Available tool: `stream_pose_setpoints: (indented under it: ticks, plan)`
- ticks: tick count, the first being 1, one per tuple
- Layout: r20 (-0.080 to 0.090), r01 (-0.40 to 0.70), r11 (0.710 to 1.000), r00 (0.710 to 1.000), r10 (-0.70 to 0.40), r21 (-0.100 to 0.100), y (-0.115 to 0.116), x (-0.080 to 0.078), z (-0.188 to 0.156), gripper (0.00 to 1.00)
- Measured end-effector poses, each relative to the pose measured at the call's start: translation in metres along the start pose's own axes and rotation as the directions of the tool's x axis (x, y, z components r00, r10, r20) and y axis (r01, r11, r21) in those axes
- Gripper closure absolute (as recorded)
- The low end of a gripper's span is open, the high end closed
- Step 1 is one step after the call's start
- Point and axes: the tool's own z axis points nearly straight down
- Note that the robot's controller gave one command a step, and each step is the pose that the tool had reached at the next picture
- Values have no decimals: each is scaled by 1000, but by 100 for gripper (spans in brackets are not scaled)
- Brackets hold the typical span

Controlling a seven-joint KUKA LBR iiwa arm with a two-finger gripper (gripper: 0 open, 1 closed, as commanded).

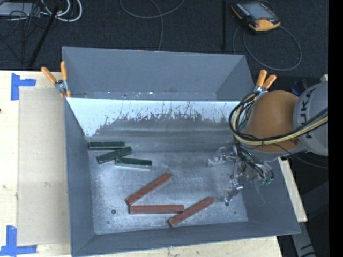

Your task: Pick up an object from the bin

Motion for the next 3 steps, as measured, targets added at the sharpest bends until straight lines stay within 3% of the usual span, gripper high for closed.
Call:
stream_pose_setpoints:
  ticks: [1,2,3]
  plan:
    - [-2,229,973,973,-229,-3,45,49,15,100]
    - [-3,230,973,973,-231,-3,45,49,15,100]
    - [-3,352,936,936,-352,-5,24,27,-186,100]
